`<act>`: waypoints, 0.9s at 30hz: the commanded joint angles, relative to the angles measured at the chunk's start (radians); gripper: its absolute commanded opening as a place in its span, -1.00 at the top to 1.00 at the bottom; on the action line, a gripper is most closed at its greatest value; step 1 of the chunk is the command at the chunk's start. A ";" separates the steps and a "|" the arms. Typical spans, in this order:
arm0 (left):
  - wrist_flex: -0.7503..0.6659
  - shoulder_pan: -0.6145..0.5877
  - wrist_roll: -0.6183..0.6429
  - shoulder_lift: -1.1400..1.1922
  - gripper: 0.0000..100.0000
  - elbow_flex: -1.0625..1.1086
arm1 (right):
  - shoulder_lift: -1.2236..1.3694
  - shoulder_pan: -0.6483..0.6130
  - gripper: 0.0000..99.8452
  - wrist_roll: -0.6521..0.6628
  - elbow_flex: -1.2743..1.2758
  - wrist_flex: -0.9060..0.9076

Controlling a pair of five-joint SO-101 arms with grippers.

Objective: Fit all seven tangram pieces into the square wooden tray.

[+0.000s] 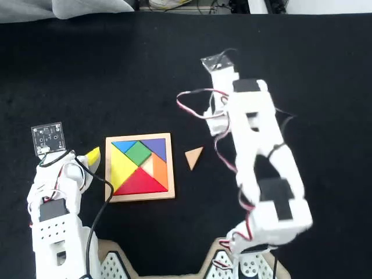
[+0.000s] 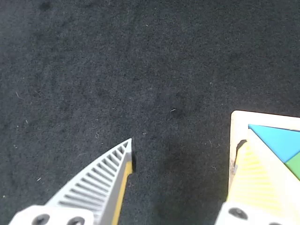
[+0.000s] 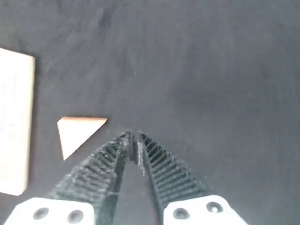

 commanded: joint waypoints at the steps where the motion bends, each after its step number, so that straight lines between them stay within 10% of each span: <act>1: -0.021 0.010 -0.006 -0.009 0.32 -0.008 | -0.176 -0.109 0.98 -0.118 0.122 -0.035; 13: -0.021 0.010 -0.006 -0.009 0.32 -0.008 | -0.119 -0.290 0.51 -0.712 0.231 -0.158; 27: -0.021 0.008 -0.006 -0.009 0.32 -0.008 | 0.188 -0.324 0.48 -0.746 0.001 -0.150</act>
